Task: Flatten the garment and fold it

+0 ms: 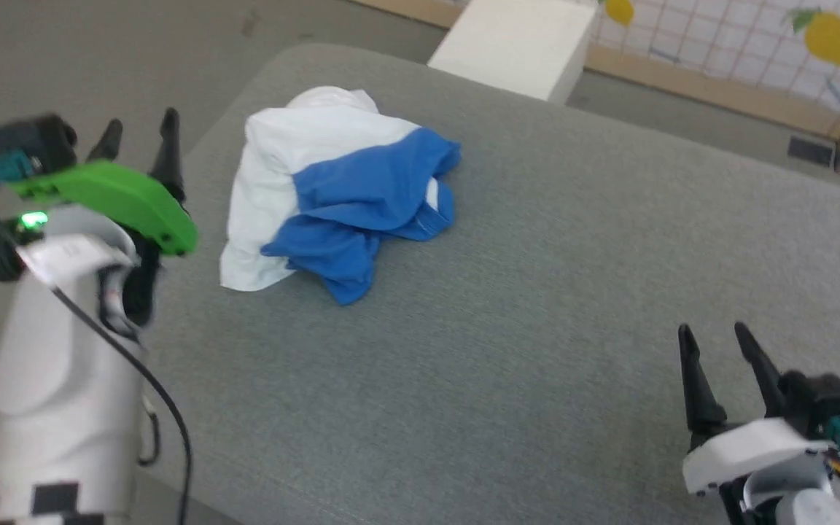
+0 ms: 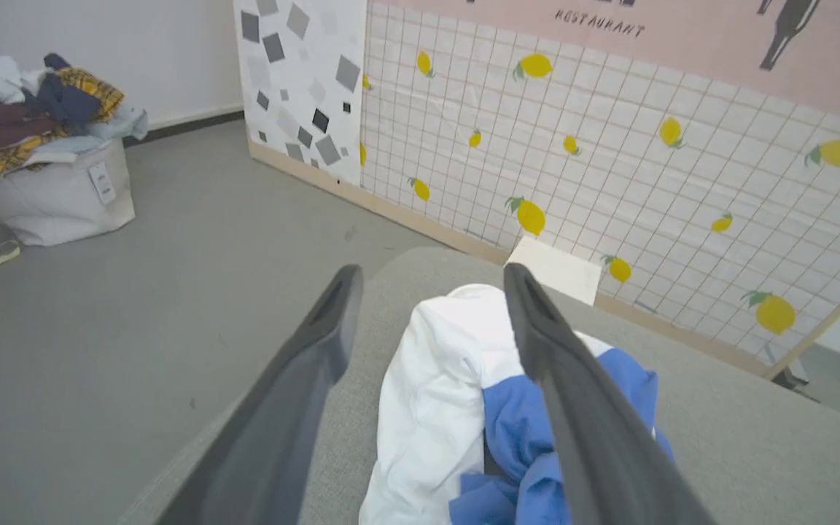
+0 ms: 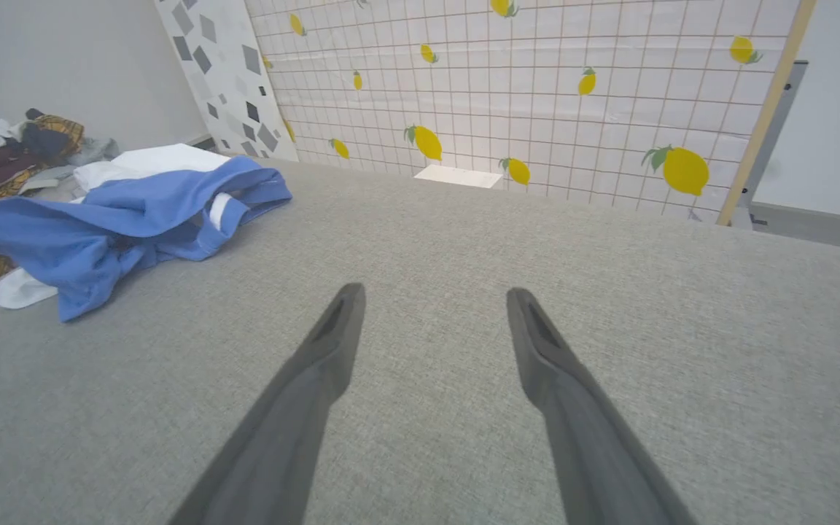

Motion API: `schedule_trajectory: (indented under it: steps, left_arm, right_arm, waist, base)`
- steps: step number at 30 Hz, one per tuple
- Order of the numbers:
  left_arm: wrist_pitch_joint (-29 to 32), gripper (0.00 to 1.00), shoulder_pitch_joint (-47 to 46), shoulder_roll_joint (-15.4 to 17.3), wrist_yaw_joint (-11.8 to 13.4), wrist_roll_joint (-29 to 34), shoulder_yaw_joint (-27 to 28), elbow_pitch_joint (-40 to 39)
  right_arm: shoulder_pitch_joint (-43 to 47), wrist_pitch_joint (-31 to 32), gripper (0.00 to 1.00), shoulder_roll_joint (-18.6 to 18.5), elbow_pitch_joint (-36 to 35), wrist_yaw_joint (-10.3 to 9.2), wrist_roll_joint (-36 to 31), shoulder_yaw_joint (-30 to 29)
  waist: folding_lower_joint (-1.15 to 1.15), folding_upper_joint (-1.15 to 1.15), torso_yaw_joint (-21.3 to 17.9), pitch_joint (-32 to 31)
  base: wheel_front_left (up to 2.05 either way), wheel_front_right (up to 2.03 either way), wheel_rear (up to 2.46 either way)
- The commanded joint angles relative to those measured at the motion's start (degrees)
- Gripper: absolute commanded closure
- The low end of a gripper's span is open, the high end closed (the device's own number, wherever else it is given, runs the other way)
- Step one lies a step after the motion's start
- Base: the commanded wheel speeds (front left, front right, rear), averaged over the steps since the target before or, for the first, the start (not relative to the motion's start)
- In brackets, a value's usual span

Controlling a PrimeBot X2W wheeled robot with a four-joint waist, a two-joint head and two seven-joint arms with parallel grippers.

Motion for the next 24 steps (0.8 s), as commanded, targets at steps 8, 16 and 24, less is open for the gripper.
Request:
schedule_trajectory:
  steps: [8,16,24]
  left_arm:
    - [16.9,0.00,-10.2,3.3,2.5,-6.5,3.9,7.7]
    - [29.0,0.00,-13.5,3.7,6.9,-8.6,4.0,10.8]
    - [40.2,0.00,-11.8,3.0,10.1,-8.8,1.5,13.1]
  right_arm:
    - [-1.9,2.5,0.00,0.0,-5.5,-0.08,-2.6,-2.6]
    - [-2.0,3.2,0.00,0.0,-9.2,-0.08,-3.2,-5.3]
    - [-1.7,3.4,0.00,0.0,-11.0,-0.08,-3.2,-6.7]
  waist:
    - [-0.01,0.00,-13.6,13.5]
    - [-0.01,0.00,-17.8,19.3]
    - [-0.01,0.00,-18.1,21.6]
  base:
    - [0.00,0.00,0.00]
    - [0.00,0.00,0.00]
    - [0.00,0.00,0.00]
